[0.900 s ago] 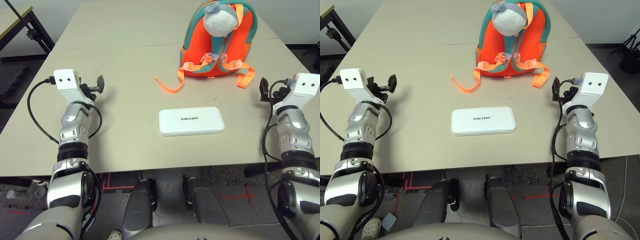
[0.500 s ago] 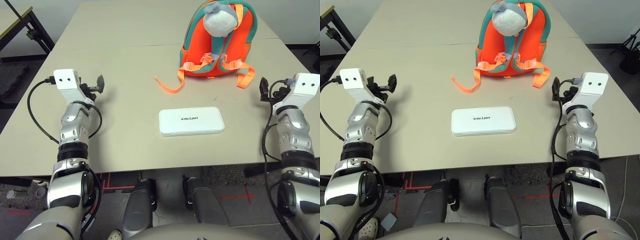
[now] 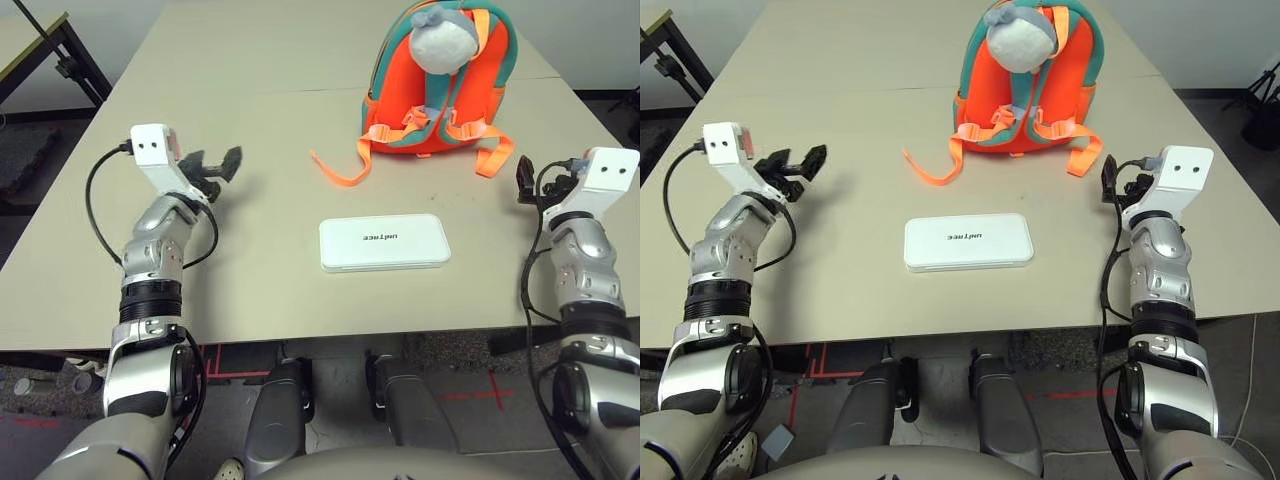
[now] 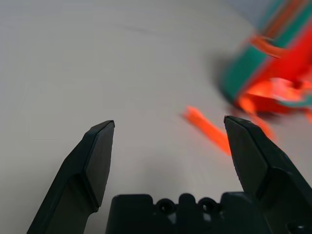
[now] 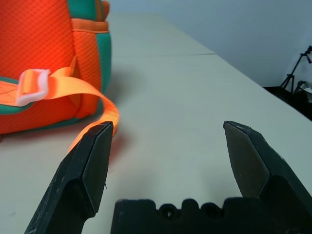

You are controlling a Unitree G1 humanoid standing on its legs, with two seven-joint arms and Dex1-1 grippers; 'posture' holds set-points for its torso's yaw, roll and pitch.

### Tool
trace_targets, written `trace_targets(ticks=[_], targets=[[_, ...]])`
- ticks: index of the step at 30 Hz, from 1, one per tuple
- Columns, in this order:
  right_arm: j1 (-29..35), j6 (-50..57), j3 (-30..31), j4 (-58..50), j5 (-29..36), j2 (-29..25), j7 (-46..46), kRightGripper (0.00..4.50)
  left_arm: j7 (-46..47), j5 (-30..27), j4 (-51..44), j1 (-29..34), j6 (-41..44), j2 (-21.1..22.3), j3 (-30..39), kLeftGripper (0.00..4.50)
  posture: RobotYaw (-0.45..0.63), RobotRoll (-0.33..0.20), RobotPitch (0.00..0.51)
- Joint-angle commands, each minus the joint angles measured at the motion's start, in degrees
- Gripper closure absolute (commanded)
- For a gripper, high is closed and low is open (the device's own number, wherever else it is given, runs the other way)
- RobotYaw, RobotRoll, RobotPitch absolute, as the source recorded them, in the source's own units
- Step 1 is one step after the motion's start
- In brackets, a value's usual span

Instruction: Put the pencil case into the backpack and zip it.

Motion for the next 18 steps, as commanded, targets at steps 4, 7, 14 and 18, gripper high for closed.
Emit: trace_targets(ticks=[4,7,14,18], targets=[[-0.7,-0.9,1.4,2.2,-1.3,0.4,0.3,0.01,-0.7,-12.4,-5.9,0.5,27.0,2.8,1.2,0.0,-0.08,0.0,0.146],[-0.7,-1.0,1.9,2.5,-1.4,0.5,0.5,0.01,0.1,-14.8,-5.6,0.3,37.8,3.7,1.0,0.0,-0.08,0.0,0.147],[0.6,0.9,4.0,1.3,-3.5,-1.1,2.1,0.01,-0.2,-18.5,-5.6,0.6,50.5,0.8,4.8,0.0,-0.09,0.0,0.143],[1.3,1.2,5.6,1.1,-4.9,-2.2,3.3,0.01,0.6,-17.4,-3.9,0.5,51.0,-1.0,4.4,0.0,-0.1,0.0,0.14]])
